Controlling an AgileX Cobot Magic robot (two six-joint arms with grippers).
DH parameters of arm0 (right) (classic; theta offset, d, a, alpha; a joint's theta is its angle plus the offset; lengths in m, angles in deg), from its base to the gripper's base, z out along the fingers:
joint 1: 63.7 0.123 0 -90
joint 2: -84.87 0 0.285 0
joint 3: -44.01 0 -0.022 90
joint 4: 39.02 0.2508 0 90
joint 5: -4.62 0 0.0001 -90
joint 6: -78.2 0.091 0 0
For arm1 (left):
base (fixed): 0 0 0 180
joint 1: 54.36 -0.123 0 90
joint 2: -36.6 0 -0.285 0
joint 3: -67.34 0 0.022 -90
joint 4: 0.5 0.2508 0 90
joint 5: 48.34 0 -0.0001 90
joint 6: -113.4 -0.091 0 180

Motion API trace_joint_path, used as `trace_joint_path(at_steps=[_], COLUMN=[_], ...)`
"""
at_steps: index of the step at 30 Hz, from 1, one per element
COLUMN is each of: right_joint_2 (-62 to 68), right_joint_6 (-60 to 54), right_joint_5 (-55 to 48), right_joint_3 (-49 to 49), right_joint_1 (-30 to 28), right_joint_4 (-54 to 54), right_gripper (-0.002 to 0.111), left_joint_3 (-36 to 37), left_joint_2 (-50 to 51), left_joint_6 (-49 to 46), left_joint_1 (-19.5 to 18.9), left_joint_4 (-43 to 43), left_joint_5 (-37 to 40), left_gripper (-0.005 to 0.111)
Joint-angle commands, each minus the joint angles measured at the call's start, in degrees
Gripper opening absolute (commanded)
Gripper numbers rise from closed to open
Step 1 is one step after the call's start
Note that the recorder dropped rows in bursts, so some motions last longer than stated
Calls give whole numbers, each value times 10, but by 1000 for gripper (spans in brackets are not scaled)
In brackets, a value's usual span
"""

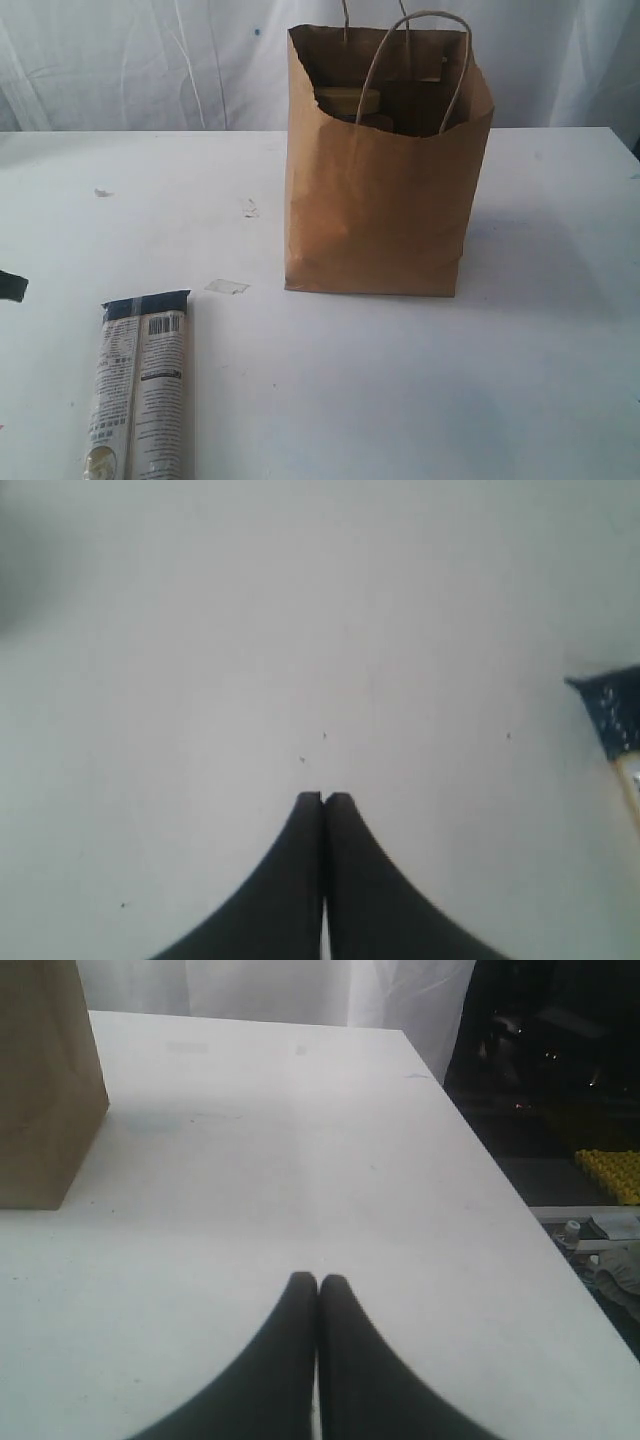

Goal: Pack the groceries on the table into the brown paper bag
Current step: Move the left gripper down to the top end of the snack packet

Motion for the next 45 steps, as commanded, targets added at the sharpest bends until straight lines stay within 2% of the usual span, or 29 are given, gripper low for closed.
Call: trace_joint_path(at_steps=[1,6,8,12,19,21,23,25,29,30,37,41,45], right_joint_2=[-3,-3,-3,-3,-3,-3,-3,-3,-3,-3,-3,-3,-3], right_joint_6=[1,1,1,1,1,1,1,1,1,1,1,1,1], right_joint_5=[1,1,1,1,1,1,1,1,1,1,1,1,1], right_joint_3=[1,1,1,1,1,1,1,1,1,1,1,1,1], right_joint_1=[-1,-1,-1,-1,-1,-1,-1,-1,-1,-1,-1,-1,-1], right_joint_4=[-1,-1,-1,-1,-1,-1,-1,-1,-1,-1,-1,-1,-1], right_gripper=[0,0,0,0,0,0,0,0,0,0,0,0,0], left_joint_3=[-115,-217,-237,-242,-195,-174,-156,-139,-106,-102,-86,-82,-82], left_joint_2=[32,38,38,39,43,43,43,43,43,43,43,43,54], left_joint_6=[-48,-163,-204,-246,-245,-245,-245,-244,-198,-188,-163,-66,26], left_joint_1=[62,132,155,187,187,187,187,187,187,187,187,187,187], left_joint_4=[-15,-105,-145,-168,-106,-89,-76,-72,-83,-91,-148,-148,-147], left_joint_5=[201,342,367,350,298,292,292,289,265,260,242,211,146], left_gripper=[0,0,0,0,0,7,22,45,100,105,105,105,105])
